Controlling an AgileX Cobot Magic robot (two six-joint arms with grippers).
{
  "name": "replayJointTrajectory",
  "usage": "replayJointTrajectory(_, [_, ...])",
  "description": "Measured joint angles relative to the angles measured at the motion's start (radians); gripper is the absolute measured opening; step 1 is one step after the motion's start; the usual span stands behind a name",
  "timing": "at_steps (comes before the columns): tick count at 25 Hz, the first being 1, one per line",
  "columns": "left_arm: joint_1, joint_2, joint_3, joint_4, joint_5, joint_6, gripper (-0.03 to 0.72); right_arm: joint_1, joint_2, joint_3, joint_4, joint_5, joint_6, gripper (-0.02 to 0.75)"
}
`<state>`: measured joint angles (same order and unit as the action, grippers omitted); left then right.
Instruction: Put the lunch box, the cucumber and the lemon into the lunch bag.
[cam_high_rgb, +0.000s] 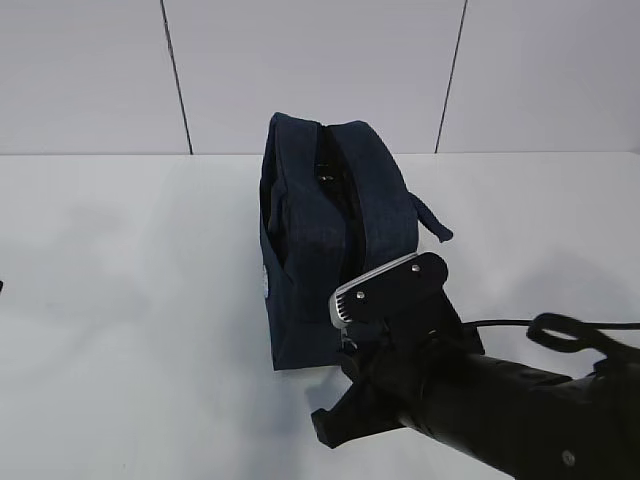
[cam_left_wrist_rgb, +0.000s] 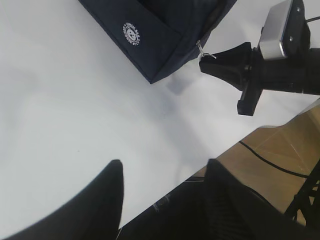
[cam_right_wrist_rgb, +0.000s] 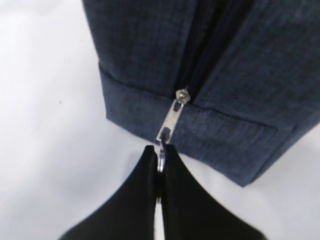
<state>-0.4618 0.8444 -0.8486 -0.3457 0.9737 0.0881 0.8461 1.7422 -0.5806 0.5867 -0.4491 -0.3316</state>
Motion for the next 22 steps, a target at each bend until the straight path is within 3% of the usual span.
replayJointTrajectory(14, [0.000,0.000,0.000,0.000,-0.002,0.000,0.379,-0.017,-0.133,-0.107,0.353,0.389,-0.498,0.008])
replayJointTrajectory(18, [0.000,0.000,0.000,0.000,-0.002,0.000,0.379,-0.078,-0.133,-0.152,0.373,0.501,-0.534,0.008])
replayJointTrajectory(22, [0.000,0.000,0.000,-0.002,0.000,0.000,0.379,-0.151,-0.133,-0.203,0.323,0.645,-0.538,0.008])
